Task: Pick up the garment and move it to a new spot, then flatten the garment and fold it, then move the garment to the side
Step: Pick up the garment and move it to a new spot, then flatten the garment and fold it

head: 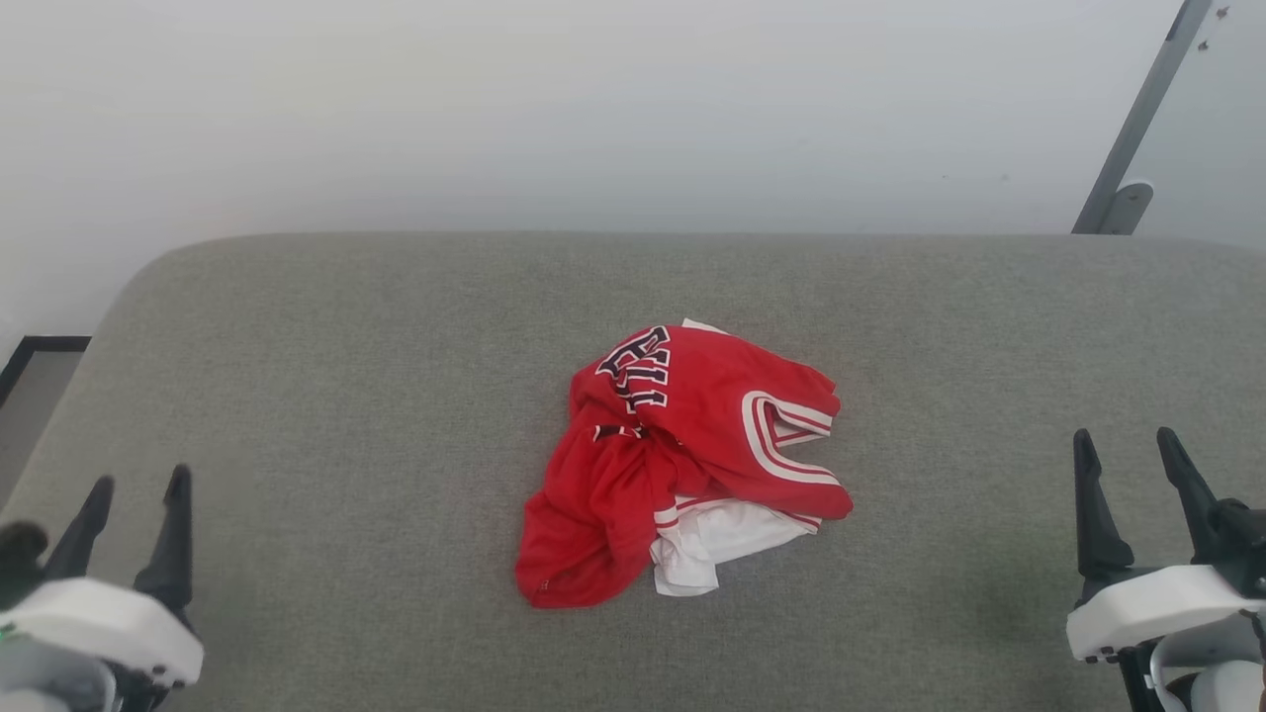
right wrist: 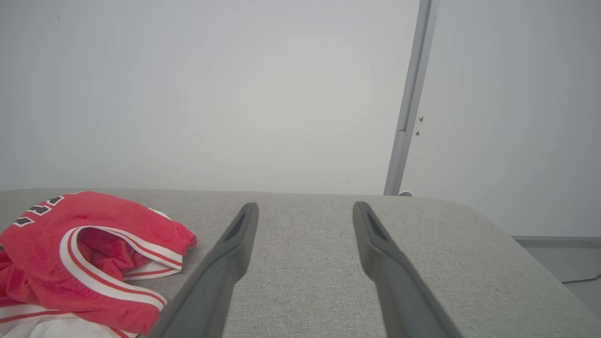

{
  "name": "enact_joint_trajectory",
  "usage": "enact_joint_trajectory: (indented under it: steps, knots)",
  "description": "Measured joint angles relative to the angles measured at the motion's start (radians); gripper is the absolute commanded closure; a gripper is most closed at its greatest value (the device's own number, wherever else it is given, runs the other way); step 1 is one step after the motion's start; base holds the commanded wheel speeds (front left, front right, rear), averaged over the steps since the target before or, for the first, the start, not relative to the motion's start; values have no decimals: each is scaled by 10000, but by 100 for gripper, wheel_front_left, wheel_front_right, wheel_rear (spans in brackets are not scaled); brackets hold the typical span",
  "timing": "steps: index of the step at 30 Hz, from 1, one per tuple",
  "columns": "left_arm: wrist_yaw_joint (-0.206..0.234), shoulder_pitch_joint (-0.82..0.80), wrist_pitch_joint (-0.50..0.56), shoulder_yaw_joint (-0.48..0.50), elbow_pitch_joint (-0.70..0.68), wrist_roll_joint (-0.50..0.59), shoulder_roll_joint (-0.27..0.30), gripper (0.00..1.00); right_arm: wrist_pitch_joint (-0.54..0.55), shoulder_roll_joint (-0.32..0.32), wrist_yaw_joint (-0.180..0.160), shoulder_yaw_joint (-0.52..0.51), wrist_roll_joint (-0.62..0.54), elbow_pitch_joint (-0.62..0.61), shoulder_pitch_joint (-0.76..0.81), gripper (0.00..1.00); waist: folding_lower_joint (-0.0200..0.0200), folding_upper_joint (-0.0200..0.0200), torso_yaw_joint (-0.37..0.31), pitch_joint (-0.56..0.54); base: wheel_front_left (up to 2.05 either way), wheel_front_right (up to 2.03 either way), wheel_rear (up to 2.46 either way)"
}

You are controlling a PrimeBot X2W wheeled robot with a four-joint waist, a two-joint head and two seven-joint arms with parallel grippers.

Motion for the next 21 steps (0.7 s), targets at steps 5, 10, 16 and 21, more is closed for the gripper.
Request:
enact_joint_trajectory:
  steps: [5,10,16,21]
  knots:
    - [21,626,-157,345,-263,-73,31,0,-2,27,0,-96,-17,-48,79,0,0,0,39,-33,0,0,0]
    - [31,863,-199,466,-491,-73,29,0,0,79,0,-151,-44,-123,148,0,0,0,104,-50,0,0,0]
    - [115,968,-201,502,-652,-104,8,0,-2,138,0,-119,-61,-134,150,0,0,0,122,-56,0,0,0]
    - [119,1072,-157,489,-790,-150,-6,0,-2,142,0,-105,-61,-144,154,0,0,0,107,-34,0,0,0]
